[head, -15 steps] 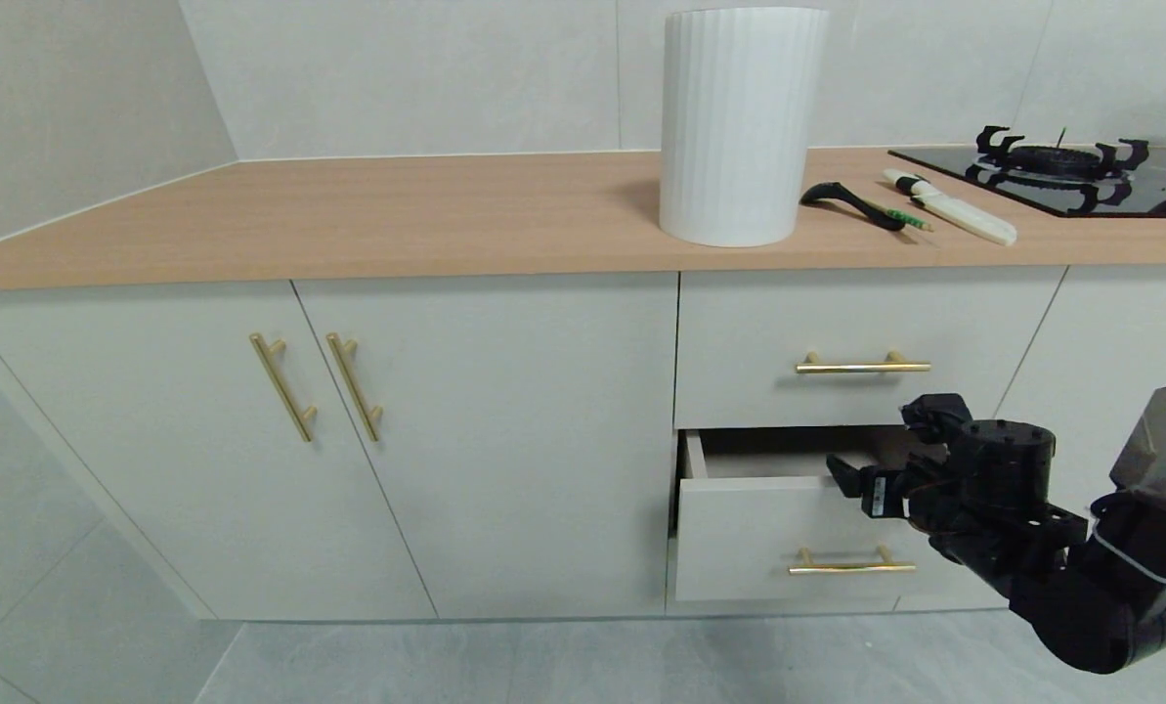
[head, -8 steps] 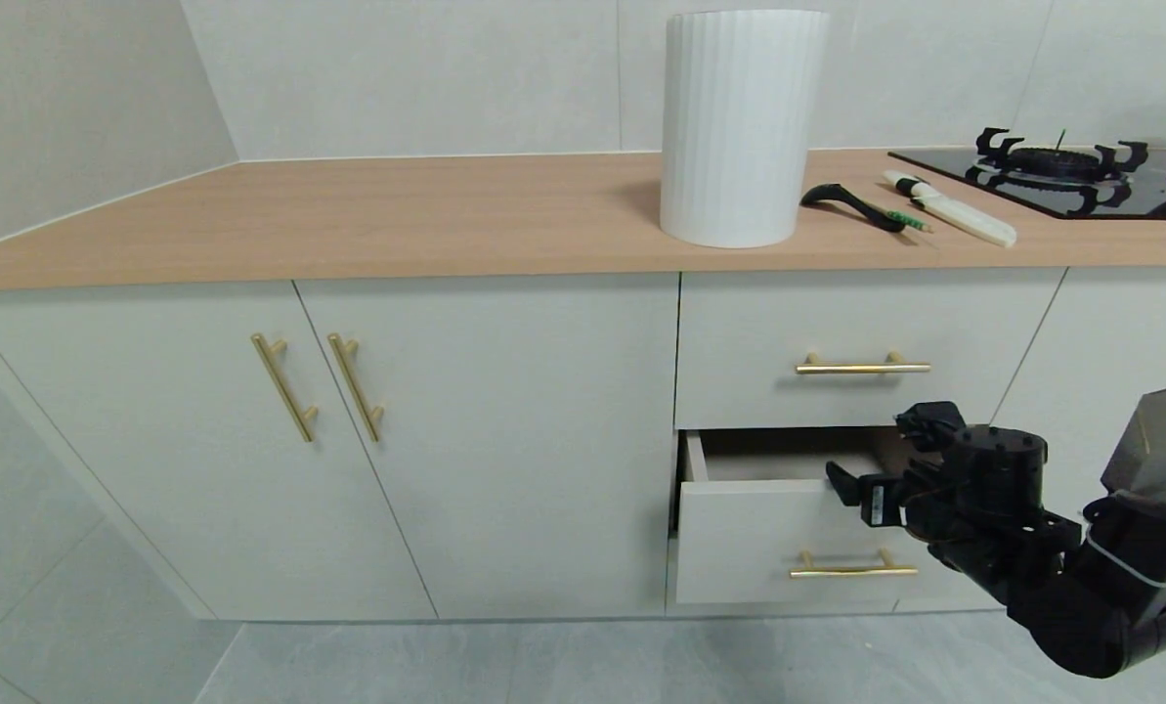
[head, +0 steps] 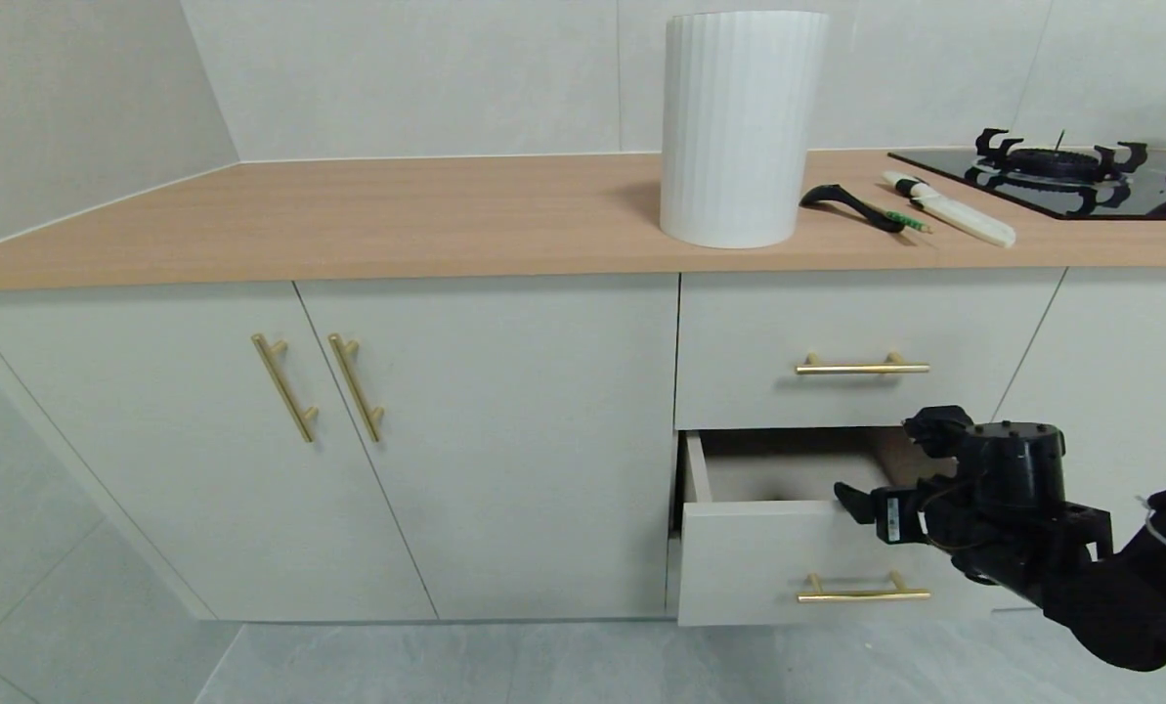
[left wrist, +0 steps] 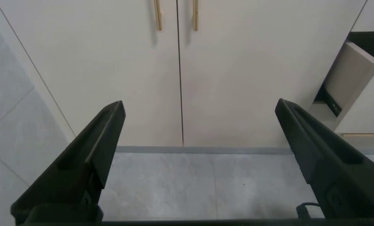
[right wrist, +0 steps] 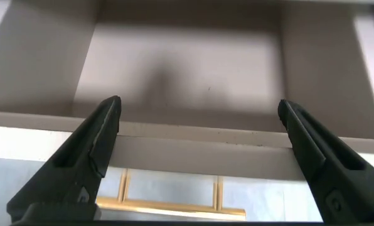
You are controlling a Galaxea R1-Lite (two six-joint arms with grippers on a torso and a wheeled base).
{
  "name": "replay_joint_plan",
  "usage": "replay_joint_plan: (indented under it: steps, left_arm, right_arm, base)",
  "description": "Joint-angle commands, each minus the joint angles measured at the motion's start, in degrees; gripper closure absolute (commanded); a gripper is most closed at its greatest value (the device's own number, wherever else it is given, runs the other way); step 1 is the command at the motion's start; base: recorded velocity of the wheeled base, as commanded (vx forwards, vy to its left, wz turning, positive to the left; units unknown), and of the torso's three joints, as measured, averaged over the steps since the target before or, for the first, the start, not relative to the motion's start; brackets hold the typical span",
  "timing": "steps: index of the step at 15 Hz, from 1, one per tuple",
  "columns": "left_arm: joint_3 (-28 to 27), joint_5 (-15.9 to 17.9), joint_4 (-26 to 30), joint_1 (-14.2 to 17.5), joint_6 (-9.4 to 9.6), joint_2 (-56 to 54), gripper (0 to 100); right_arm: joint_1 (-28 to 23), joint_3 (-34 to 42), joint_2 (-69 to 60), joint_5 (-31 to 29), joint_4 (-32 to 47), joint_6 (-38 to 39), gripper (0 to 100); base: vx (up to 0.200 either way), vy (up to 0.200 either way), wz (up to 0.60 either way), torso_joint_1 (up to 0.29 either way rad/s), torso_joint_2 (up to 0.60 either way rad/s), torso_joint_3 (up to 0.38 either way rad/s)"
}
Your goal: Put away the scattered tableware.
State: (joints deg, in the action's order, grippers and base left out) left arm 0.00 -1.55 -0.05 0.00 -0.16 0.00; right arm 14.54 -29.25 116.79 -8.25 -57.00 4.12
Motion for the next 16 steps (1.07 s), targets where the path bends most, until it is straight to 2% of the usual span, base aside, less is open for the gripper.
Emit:
replay_joint_plan:
  steps: [1, 6, 9, 13, 14, 15, 16]
  left_arm:
    - [0.0, 0.0, 0.0, 0.0, -0.02, 0.1, 0]
    - [0.0, 0.0, 0.0, 0.0, -0.02, 0.1, 0]
    - [0.0, 0.0, 0.0, 0.0, -0.02, 0.1, 0]
    - [0.0, 0.0, 0.0, 0.0, -0.02, 0.1, 0]
    - [0.0, 0.0, 0.0, 0.0, -0.02, 0.1, 0]
    - [0.0, 0.0, 0.0, 0.0, -0.02, 0.1, 0]
    - [0.0, 0.0, 0.0, 0.0, -0.02, 0.1, 0]
  right_arm:
    - [0.0, -0.2, -4.9, 1.9, 5.5, -0.2, 0]
    - [0.8, -2.0, -11.3, 6.2, 21.5, -0.3, 0]
    - [2.5, -3.7, -14.4, 6.4, 31.9, -0.3, 0]
    - [4.9, -5.1, -17.7, 6.3, 41.1, -0.4, 0]
    - [4.9, -5.1, -17.7, 6.3, 41.1, -0.4, 0]
    - [6.8, -6.5, -20.6, 6.3, 50.6, -2.1, 0]
    - [7.3, -6.6, -21.2, 6.3, 52.3, -2.7, 0]
  base:
    - [0.000, 0.000, 0.00, 0.000, 0.00, 0.000]
    - [0.000, 0.000, 0.00, 0.000, 0.00, 0.000]
    - [0.000, 0.000, 0.00, 0.000, 0.00, 0.000]
    - [0.000, 0.000, 0.00, 0.000, 0.00, 0.000]
    - [0.000, 0.000, 0.00, 0.000, 0.00, 0.000]
    - [0.000, 0.000, 0.00, 0.000, 0.00, 0.000]
    - [0.000, 0.000, 0.00, 0.000, 0.00, 0.000]
